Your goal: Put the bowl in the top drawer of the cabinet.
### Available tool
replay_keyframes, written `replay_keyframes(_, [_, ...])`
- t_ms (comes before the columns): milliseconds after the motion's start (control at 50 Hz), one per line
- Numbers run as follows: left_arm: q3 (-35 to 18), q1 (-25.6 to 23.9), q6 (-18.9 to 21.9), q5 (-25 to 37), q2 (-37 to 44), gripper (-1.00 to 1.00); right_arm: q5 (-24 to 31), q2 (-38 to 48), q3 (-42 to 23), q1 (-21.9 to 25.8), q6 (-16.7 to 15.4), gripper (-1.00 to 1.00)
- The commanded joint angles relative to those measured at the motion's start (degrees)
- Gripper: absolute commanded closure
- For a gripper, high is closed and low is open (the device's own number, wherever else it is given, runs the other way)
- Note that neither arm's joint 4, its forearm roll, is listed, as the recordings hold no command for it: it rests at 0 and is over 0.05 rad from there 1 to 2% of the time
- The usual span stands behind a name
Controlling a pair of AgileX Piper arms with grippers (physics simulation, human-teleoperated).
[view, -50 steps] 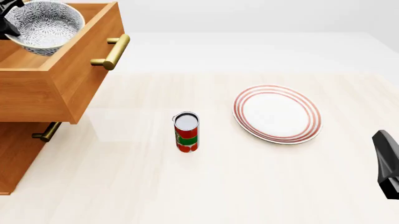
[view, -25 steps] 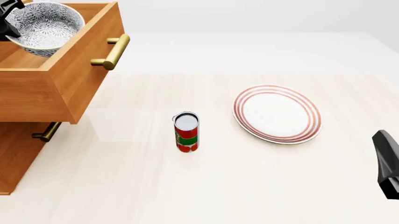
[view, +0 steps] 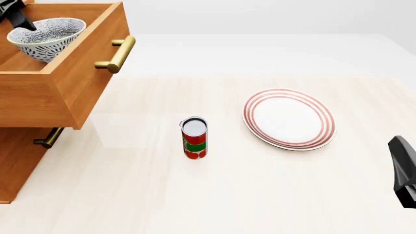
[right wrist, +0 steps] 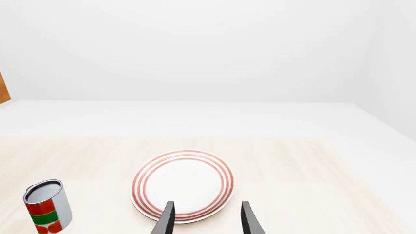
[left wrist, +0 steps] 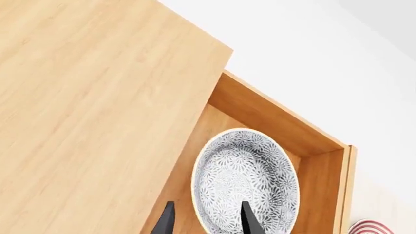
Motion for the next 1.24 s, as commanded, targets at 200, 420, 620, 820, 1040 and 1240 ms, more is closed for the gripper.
replay_keyframes(200, [-2.6, 1.01, 1.07, 1.39, -0.16, -1.0, 0.0, 0.0, 0.0, 0.0, 0.0, -1.0])
replay_keyframes(420, [-4.67, -1.25, 0.23, 2.08, -3.55, -1.0, 0.0, 0.0, 0.0, 0.0, 0.0, -1.0])
replay_keyframes(620, [-5.71, -4.75, -1.8, 3.28, -8.15, -1.0, 0.0, 0.01, 0.0, 0.0, 0.0, -1.0])
replay_keyframes(820, [-5.24, -8.19, -3.61, 2.97, -13.25, -1.0, 0.0, -0.01, 0.0, -0.01, 0.01, -1.0])
replay_keyframes(1040, [-2.74, -13.04, -5.1, 4.03, -19.99, -1.0, 0.0, 0.0, 0.0, -0.01, 0.0, -1.0])
replay_keyframes(1240, [4.12, -19.94, -8.58, 0.23, -27.46, -1.0, 0.0, 0.01, 0.0, 0.0, 0.0, -1.0])
